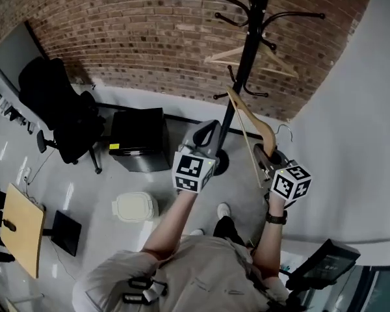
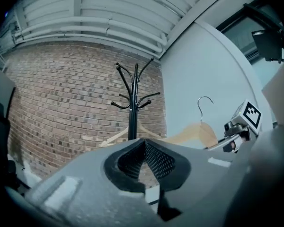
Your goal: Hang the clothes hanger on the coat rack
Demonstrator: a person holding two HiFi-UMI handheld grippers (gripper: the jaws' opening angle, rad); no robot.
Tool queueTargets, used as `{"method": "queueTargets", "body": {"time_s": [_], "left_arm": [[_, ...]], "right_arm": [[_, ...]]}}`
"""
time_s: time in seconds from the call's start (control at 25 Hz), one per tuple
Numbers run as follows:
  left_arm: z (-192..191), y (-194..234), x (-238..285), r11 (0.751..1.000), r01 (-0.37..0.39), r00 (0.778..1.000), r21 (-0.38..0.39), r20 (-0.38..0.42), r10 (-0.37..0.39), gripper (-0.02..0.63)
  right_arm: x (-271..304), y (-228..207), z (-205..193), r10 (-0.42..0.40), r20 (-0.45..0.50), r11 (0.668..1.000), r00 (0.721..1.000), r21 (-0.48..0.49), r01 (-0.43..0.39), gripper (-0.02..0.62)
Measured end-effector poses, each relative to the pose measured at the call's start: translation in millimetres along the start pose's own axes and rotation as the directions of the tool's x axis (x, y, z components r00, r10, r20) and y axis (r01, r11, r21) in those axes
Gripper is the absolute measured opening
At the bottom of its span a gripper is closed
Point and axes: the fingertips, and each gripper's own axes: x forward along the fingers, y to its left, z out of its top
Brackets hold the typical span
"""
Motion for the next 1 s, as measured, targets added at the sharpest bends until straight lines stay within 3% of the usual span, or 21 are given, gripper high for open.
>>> {"method": "queueTargets", "body": {"time_s": [0.16,0.32,0.44,0.56,0.72,1.0], "left_arm": [[13,17,14,0.998,-0.049,0.999,0.025,0.012,0.049,0.002],[31,30,24,0.992,-0.113,0.993,0.055,0.044,0.111,0.002],[40,31,30,0.989,-0.147,0.985,0.019,0.095,0.145,0.002],[54,29,41,0.989,-0.143,0.982,0.029,0.127,0.138,0.002],[49,32,52,0.985,-0.164,0.981,0.046,0.108,0.158,0.002],[26,57,61,0.971,-0.238,0.969,0.032,0.069,0.236,0.002]], "right_arm": [[27,-8,35,0.184,-0.092,0.978,0.979,-0.088,-0.192,0.003],[52,9,71,0.406,-0.197,0.882,0.892,-0.172,-0.439,0.003],[66,10,99,0.5,-0.226,0.822,0.836,-0.181,-0.541,0.003],[86,0,128,0.564,-0.234,0.786,0.792,-0.141,-0.601,0.005],[110,-22,152,0.614,-0.227,0.763,0.756,-0.078,-0.642,0.005],[142,-63,155,0.621,-0.207,0.776,0.756,0.02,-0.631,0.005]]}}
